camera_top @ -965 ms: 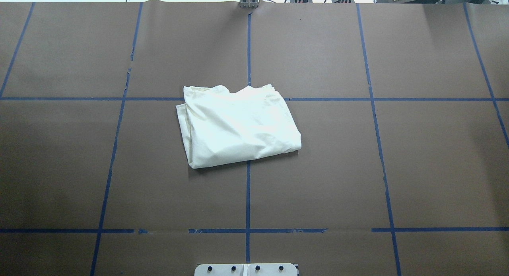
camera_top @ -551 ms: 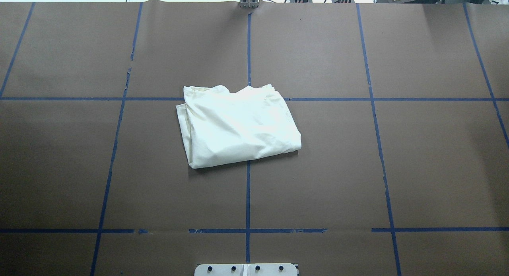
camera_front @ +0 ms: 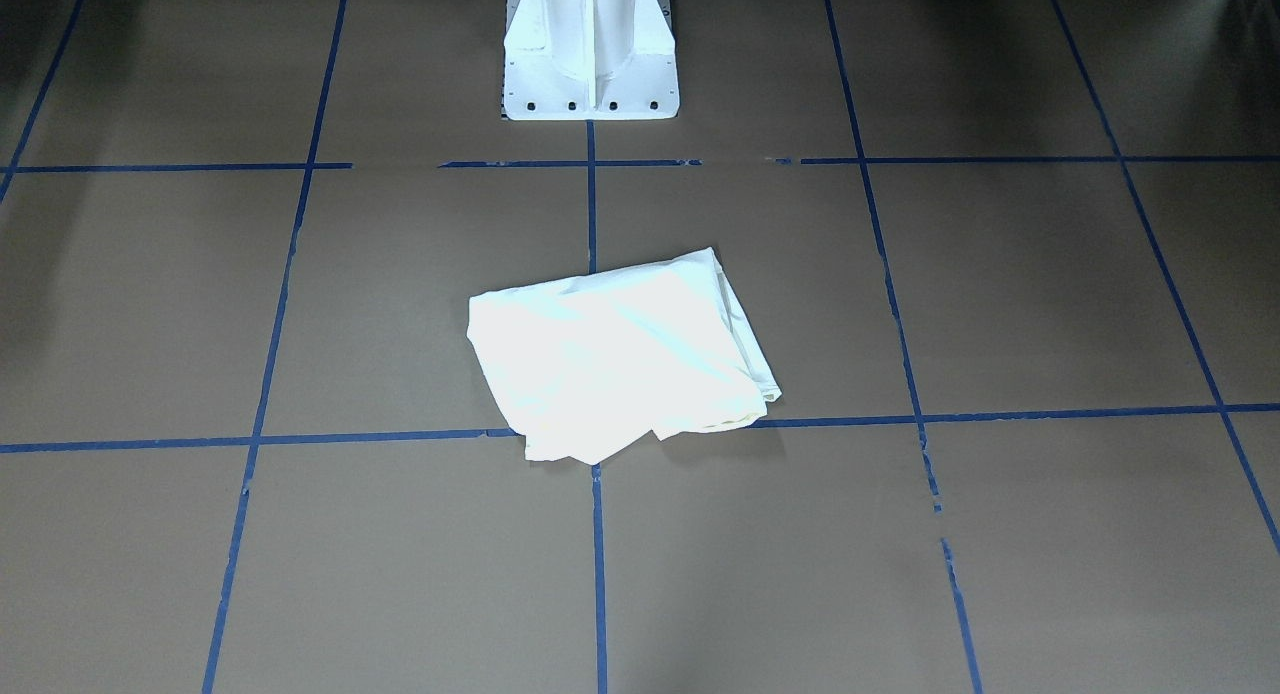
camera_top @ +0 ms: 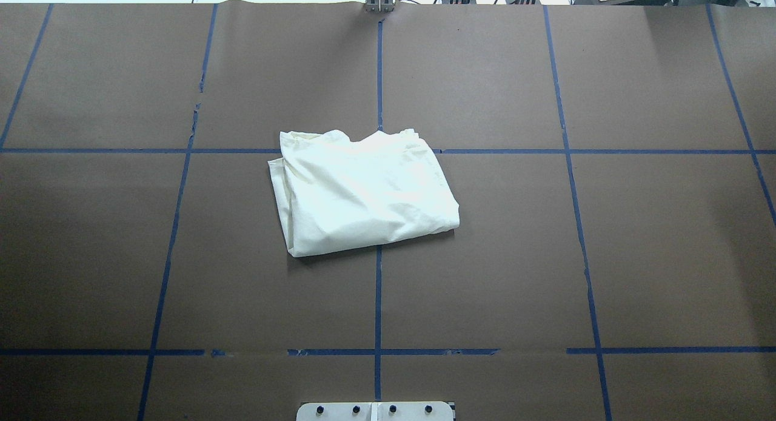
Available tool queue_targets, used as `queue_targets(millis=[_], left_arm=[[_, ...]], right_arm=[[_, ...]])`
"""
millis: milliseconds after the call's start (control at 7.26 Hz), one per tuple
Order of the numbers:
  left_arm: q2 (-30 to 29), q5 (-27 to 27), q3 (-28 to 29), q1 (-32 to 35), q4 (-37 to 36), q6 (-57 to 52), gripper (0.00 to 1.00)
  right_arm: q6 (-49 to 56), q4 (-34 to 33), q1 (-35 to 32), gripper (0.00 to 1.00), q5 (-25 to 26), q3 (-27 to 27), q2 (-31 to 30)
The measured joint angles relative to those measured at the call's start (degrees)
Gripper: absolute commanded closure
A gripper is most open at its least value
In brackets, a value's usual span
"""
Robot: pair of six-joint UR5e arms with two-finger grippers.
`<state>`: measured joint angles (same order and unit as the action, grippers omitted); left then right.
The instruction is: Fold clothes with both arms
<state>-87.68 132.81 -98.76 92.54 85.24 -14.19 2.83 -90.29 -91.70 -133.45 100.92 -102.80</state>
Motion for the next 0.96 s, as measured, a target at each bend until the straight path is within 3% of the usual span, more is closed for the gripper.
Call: queue_targets(millis=[965], left_arm=[[0.2, -0.4, 0.5, -0.2, 0.0, 0.3, 0.00]], right_arm=[[0.0, 0.2, 0.2, 0.00, -0.8, 0.5, -0.2]])
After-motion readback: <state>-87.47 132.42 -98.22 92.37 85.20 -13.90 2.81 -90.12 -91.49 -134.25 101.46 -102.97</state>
